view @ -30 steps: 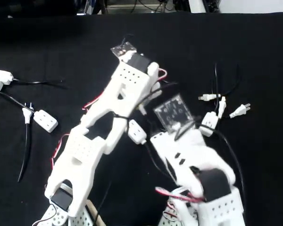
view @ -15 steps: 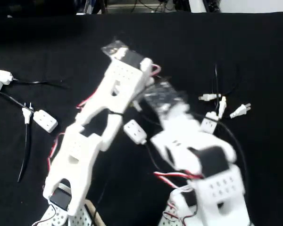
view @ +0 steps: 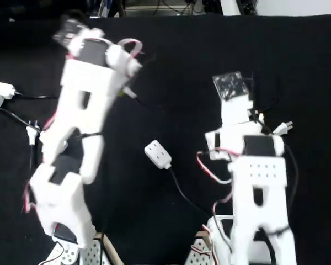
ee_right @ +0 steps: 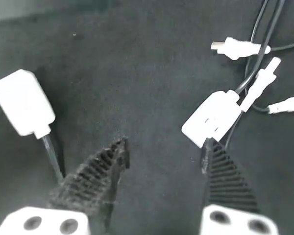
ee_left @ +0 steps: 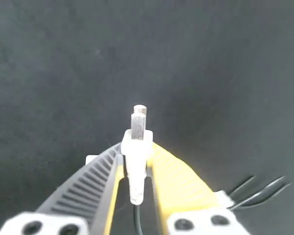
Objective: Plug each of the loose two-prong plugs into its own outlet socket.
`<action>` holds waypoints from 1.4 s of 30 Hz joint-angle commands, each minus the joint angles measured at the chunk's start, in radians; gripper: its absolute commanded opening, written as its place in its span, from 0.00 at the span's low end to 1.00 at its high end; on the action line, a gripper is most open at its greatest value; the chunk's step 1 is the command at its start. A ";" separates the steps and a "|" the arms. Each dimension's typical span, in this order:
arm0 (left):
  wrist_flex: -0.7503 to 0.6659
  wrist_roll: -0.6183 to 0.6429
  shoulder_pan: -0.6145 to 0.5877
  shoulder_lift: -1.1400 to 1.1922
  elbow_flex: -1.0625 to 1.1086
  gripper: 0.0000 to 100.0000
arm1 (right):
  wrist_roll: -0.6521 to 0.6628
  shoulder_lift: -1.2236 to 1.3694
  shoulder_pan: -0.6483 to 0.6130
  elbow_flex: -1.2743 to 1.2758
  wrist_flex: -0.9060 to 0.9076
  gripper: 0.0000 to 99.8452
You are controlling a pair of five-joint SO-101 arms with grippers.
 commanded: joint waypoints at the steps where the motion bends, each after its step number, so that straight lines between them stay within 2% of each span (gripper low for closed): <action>1: 0.012 -0.020 -0.028 -0.180 0.081 0.03 | -0.068 0.090 0.018 -0.031 -0.078 0.24; 4: 0.012 -0.100 0.031 -0.216 0.166 0.03 | -0.107 0.143 0.002 0.016 -0.150 0.24; 9: 0.011 -0.241 0.139 -0.196 0.242 0.03 | -0.101 0.196 -0.051 0.102 -0.302 0.24; 17: 0.012 -0.463 0.176 -0.222 0.278 0.03 | -0.101 0.229 -0.084 0.182 -0.446 0.24; 22: 0.011 -0.465 0.266 -0.402 0.234 0.03 | -0.094 0.343 -0.089 0.177 -0.511 0.24; 25: 0.011 -0.462 0.294 -0.508 0.122 0.03 | -0.023 0.406 -0.097 0.159 -0.542 0.24; 28: 0.011 -0.391 0.294 -0.566 0.061 0.03 | 0.018 0.430 -0.132 0.150 -0.546 0.24; 36: 0.011 -0.370 0.286 -0.601 0.240 0.03 | 0.026 0.426 -0.224 0.156 -0.624 0.23; 39: 0.011 -0.371 0.222 -0.611 0.323 0.03 | 0.026 0.426 -0.219 0.203 -0.735 0.13; 42: 0.011 -0.367 0.084 -0.614 0.386 0.03 | 0.026 0.417 -0.190 0.257 -0.833 0.01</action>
